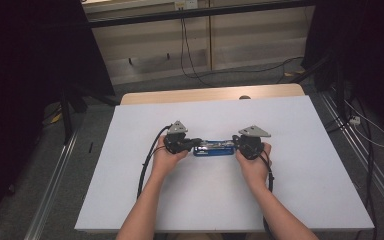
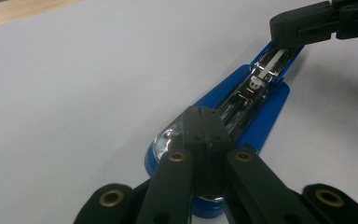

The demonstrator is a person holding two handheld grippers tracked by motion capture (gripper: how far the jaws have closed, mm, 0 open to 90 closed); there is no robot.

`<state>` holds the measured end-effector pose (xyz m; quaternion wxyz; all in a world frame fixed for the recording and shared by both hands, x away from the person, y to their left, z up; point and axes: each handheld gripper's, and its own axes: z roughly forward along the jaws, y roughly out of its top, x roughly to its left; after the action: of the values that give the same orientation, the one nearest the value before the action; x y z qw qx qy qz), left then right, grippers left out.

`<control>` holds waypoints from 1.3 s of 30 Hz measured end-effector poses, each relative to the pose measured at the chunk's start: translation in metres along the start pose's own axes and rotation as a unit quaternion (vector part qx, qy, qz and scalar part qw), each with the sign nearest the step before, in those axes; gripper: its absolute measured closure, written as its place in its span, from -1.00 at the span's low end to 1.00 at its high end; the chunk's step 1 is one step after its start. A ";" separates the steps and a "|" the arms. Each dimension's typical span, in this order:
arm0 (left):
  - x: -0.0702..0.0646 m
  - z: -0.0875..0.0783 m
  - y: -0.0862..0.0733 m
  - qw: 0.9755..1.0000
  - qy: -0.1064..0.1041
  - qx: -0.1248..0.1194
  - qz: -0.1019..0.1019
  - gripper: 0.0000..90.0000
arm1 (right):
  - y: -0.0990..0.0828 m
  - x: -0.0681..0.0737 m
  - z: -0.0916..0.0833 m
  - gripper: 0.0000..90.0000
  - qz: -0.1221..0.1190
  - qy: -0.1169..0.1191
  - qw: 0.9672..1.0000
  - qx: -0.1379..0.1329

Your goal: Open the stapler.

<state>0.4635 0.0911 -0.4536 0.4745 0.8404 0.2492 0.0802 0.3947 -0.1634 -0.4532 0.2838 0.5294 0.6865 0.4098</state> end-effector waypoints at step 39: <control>-0.013 -0.044 0.014 0.997 0.033 -0.010 -0.072 -0.56 | -0.019 -0.064 -0.077 -0.28 -0.064 0.114 0.991 -0.018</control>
<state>0.4406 0.1122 -0.4165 0.4789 0.8126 0.3234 0.0759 0.3394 -0.2472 -0.4338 0.2383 0.4291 0.7394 0.4608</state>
